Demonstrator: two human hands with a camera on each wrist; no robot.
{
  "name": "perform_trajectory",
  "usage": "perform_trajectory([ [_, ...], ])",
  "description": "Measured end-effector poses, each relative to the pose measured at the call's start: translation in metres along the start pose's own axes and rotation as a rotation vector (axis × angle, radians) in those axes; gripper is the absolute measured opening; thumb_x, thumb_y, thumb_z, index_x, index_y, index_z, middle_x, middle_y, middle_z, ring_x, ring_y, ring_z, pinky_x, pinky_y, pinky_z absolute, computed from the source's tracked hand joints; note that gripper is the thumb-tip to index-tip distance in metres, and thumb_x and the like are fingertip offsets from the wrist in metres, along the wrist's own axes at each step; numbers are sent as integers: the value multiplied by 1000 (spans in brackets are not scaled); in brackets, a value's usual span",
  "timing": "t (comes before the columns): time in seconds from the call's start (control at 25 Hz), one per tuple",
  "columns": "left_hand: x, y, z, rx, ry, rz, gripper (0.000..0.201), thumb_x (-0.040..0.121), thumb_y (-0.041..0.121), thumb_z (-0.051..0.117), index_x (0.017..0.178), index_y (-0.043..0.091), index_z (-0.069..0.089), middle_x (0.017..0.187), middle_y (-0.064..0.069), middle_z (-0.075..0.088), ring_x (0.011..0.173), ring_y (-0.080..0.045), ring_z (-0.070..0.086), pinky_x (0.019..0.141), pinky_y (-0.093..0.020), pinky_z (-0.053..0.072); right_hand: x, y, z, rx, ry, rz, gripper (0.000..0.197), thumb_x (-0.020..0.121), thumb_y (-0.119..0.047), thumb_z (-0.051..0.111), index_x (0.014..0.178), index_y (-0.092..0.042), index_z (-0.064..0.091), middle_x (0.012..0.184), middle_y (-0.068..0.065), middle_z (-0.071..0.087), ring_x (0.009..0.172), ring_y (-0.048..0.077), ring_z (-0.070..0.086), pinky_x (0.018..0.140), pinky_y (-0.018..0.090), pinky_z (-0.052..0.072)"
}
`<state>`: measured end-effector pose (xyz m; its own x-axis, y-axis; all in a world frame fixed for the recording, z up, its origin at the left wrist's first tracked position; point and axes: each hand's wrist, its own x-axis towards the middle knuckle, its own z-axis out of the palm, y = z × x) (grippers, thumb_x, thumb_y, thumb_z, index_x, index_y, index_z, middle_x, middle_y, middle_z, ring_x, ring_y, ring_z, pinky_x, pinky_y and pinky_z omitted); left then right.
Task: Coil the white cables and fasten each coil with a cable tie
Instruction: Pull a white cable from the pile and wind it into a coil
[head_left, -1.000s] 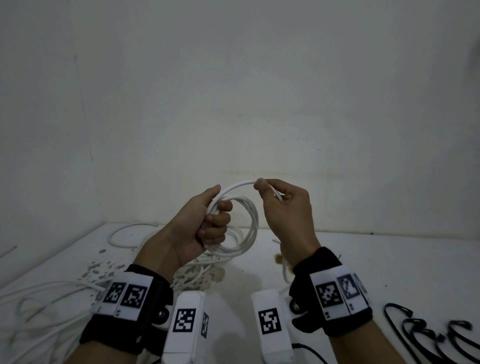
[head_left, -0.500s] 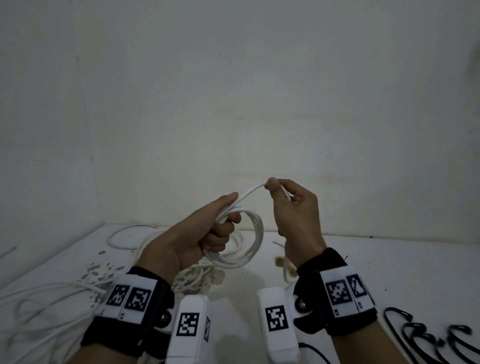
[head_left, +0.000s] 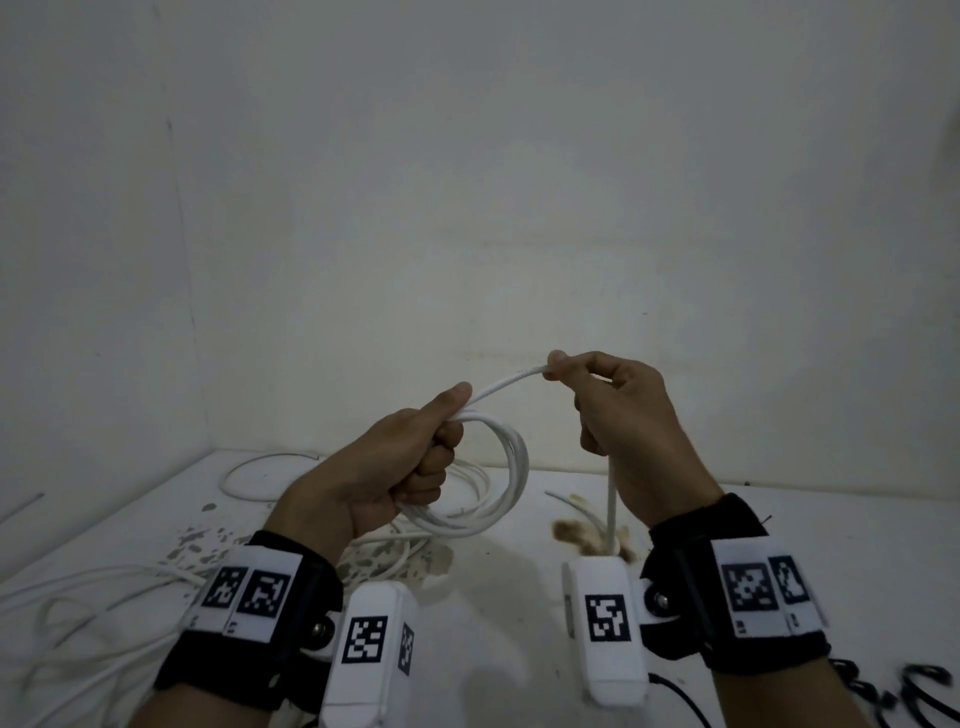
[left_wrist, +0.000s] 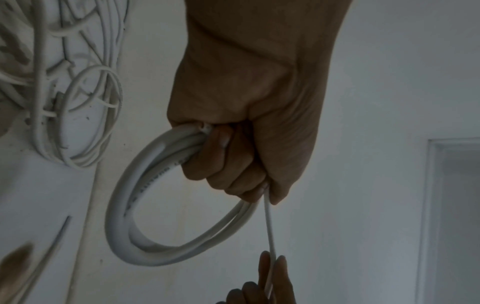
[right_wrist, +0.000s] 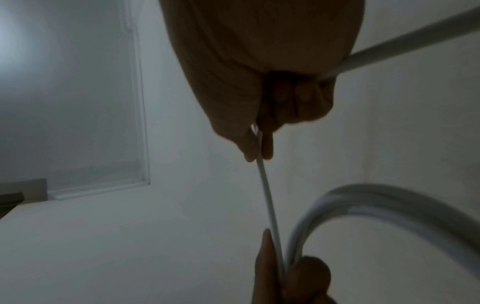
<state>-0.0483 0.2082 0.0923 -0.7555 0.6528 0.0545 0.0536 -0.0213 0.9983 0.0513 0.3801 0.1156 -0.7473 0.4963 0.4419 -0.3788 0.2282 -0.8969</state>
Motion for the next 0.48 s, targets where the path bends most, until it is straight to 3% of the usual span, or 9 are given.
perform_trajectory([
  [0.12,1,1,-9,-113,54,10,49,93,52,51,59,23,32,43,7,16,33,-8,12,35,-17,13,-1,-4,-18,18,-328,36,27,101,-4,45,109,-3,71,65,4,54,57,15,43,52,28,40],
  [0.24,3,0,-18,-187,82,29,48,95,49,51,59,23,31,42,8,16,30,-6,12,33,-16,13,-6,-7,-25,-85,-530,21,28,102,-2,47,122,-7,65,94,9,74,73,23,66,68,35,57],
  [0.36,3,2,-20,-249,76,52,48,96,47,48,57,24,31,40,9,16,28,-5,12,34,-13,13,-10,-8,-17,-122,-562,52,20,98,-4,58,116,-6,64,101,14,76,80,34,72,76,42,61],
  [0.48,0,7,-20,-305,63,84,51,98,45,45,53,24,32,37,10,16,27,-5,12,34,-12,13,-14,-3,-1,-176,-471,9,14,84,-4,77,97,-2,72,91,18,71,66,30,68,61,40,61],
])
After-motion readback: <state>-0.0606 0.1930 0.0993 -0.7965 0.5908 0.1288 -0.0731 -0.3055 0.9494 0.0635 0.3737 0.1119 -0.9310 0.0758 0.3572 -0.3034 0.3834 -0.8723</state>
